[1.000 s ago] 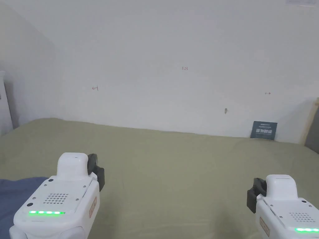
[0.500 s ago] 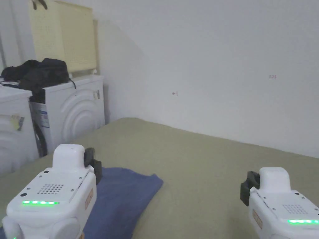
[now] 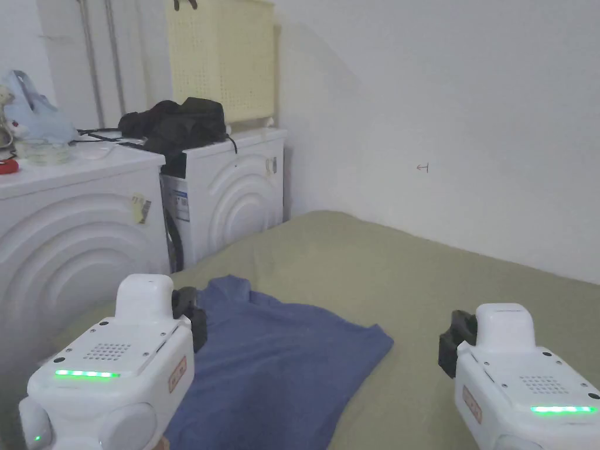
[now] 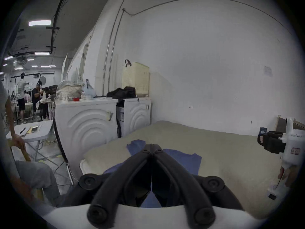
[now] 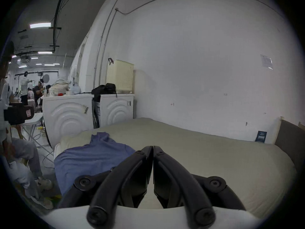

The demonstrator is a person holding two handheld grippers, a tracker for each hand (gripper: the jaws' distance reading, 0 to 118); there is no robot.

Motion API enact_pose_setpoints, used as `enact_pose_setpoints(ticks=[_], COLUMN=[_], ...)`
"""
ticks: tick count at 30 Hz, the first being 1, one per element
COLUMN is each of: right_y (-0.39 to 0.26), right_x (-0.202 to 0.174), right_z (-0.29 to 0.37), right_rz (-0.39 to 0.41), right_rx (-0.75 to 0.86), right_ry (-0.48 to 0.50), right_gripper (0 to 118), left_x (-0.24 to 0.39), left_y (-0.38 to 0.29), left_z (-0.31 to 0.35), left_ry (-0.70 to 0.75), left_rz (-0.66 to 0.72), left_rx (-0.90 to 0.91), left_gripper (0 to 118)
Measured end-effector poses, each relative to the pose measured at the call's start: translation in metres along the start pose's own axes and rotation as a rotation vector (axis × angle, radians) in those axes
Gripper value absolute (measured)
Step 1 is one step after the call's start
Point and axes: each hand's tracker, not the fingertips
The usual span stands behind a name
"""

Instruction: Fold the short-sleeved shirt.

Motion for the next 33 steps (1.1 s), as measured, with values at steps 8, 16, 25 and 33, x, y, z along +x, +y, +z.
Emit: enact_pose_setpoints(ticks=[8, 16, 25, 33], right_y=[-0.022, -0.057, -0.1, -0.115], right_x=[0.02, 0.044, 0.076, 0.084], right_z=[-0.04, -0.078, -0.093, -0.082], right_rz=[0.028, 0.04, 0.013, -0.016], right_rx=[-0.037, -0.102, -0.202, -0.218], right_ry=[-0.046, -0.071, -0.087, -0.093], right_gripper=[7, 7, 7, 7], left_x=[0.029, 0.115, 0.152, 0.152], left_y=[0.034, 0.019, -0.065, -0.116], left_z=[-0.147, -0.345, -0.386, -0.401], left_ry=[-0.266, -0.387, -0.418, -0.382], left_rz=[-0.118, -0.342, -0.219, -0.354], left_rx=[-0.262, -0.958, -1.192, -1.249], left_gripper=[0, 0, 118, 80])
